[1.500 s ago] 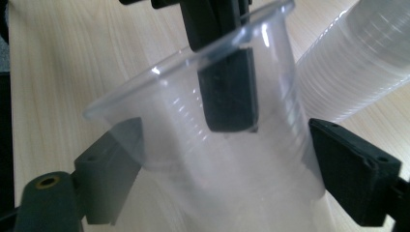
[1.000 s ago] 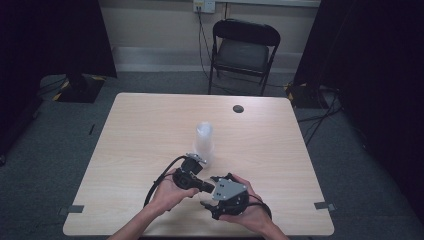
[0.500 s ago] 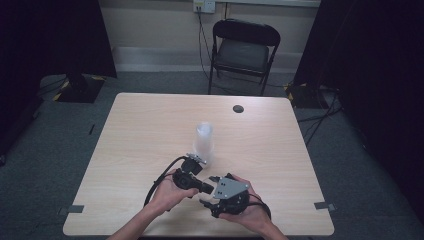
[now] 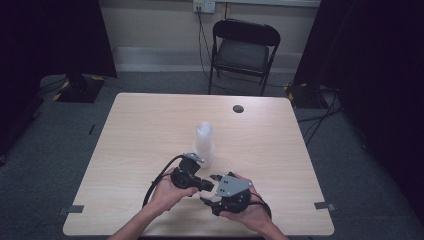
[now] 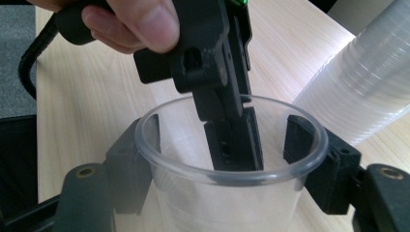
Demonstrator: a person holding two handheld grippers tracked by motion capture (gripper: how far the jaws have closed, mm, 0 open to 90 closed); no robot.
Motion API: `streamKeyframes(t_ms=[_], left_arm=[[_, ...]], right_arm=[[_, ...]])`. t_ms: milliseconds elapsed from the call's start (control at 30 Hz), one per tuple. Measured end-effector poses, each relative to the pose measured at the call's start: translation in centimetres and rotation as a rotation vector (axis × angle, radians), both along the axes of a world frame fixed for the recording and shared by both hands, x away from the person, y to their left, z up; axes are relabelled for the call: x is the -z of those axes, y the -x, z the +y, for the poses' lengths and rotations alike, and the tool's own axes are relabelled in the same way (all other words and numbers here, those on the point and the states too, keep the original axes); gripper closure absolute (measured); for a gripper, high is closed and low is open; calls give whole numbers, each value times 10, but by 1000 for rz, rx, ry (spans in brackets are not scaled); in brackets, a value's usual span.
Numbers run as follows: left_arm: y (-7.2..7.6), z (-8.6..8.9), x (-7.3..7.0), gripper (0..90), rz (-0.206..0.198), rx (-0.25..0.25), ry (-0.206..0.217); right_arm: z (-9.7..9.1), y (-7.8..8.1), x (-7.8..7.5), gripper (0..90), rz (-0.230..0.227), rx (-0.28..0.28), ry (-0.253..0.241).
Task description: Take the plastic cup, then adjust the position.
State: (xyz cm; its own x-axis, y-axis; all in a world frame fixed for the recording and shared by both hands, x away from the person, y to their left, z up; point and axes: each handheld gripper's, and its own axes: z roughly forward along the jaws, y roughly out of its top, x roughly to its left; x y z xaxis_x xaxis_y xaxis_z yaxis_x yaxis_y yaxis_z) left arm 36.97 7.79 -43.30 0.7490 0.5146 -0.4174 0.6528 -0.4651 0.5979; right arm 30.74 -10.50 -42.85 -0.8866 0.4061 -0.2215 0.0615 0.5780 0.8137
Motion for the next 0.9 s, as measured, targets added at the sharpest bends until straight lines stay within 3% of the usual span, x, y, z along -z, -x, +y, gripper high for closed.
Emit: streamKeyframes(t_ms=[200,233,467,600,733,900], left_arm=[[0,0,0,729,-17,-12,39],[0,1,0,681,-52,-25,38],[2,3,-3,523,-114,-50,66],[4,5,-5,438,-184,-84,66],[7,7,-9,420,-228,-91,101],[7,9,-11,375,-258,-94,110]], right_arm=[[-3,0,0,290,-4,15,-1],[-3,-1,0,291,1,20,-7],[-7,-5,2,290,16,52,-10],[-10,-7,3,290,19,72,-10],[-14,-10,5,290,28,93,-10],[-18,-14,6,290,31,116,-14]])
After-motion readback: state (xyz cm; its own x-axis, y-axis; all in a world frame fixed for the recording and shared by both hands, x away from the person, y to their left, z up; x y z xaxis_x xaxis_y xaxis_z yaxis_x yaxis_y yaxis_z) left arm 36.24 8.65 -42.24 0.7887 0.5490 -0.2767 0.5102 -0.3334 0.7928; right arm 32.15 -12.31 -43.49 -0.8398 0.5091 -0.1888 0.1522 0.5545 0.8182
